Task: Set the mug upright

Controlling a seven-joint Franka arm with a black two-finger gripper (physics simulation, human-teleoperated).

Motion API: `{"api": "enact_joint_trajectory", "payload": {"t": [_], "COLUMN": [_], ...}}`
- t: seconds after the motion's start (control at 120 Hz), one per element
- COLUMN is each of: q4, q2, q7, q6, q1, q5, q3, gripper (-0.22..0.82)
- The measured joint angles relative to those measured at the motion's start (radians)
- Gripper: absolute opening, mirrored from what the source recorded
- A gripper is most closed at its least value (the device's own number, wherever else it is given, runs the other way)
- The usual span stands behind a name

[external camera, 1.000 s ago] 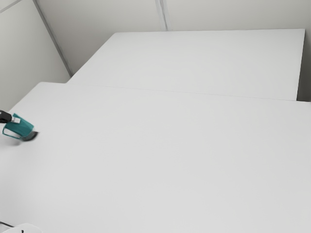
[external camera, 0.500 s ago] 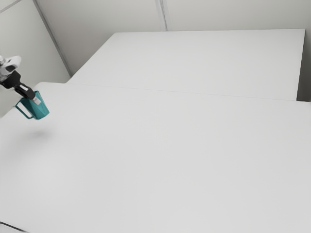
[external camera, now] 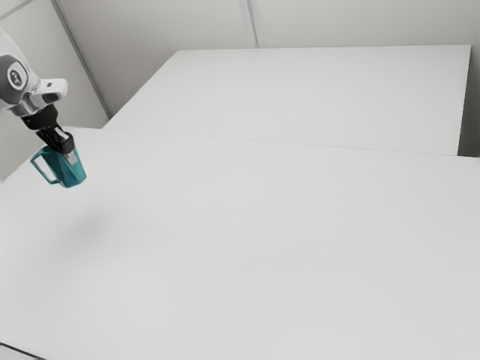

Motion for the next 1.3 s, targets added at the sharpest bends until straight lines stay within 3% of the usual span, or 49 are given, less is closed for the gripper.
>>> {"api": "enact_joint_trajectory", "payload": {"t": [0.5, 0.925, 1.3], "q4": [-0.222, -0.45, -0.567], "q2": [-0.147, -0.262, -0.278], "q7": [-0.314, -0.54, -0.69], "q6": [0.093, 0.207, 0.291], "q1": [-0.198, -0.196, -0.195], "q5": [0.135, 0.174, 0.18], "q3": [-0.003, -0.099, -0.135], "gripper": [-0.17, -0.18, -0.18]}}
